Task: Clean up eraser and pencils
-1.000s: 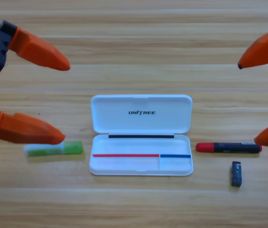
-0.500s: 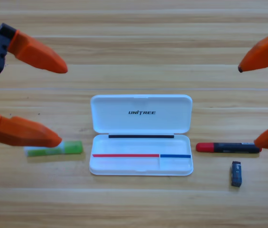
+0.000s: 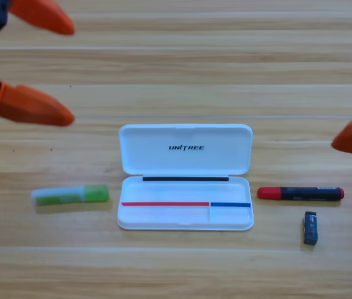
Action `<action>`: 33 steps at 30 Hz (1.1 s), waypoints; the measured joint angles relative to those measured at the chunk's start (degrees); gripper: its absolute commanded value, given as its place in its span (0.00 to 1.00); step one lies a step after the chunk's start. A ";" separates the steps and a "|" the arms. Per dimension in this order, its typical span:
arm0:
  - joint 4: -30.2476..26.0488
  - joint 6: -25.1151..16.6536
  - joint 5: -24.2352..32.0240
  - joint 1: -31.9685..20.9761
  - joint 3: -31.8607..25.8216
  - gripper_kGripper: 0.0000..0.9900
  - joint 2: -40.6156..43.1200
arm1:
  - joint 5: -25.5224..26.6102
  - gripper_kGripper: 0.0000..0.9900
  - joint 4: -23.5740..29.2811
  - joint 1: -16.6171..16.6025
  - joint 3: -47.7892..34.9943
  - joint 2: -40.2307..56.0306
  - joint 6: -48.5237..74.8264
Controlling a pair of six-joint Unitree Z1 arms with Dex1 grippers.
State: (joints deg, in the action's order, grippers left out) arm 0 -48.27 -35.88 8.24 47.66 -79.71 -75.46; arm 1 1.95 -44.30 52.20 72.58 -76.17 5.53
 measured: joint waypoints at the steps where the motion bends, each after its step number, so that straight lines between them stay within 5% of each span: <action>1: -0.56 -1.04 -1.76 0.00 -0.67 0.99 -0.28 | -3.17 0.99 0.00 -0.07 -1.04 -0.18 -2.20; 6: -2.32 -6.03 -6.85 -0.48 -1.07 0.99 -1.62 | -10.06 0.99 -0.11 -2.06 -1.53 -2.57 -9.17; 21: -12.51 -15.38 -8.73 -10.55 -1.07 0.98 -12.76 | -9.79 0.99 -3.01 -5.17 -0.03 -23.73 -41.85; 33: -16.47 -17.95 -5.95 -13.82 -1.07 0.97 -23.44 | -5.20 0.93 -2.80 -7.52 1.67 -35.85 -51.83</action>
State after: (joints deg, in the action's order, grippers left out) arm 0 -64.74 -53.83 2.29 33.84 -80.77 -98.89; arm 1 -3.25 -47.10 44.67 74.25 -112.02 -46.29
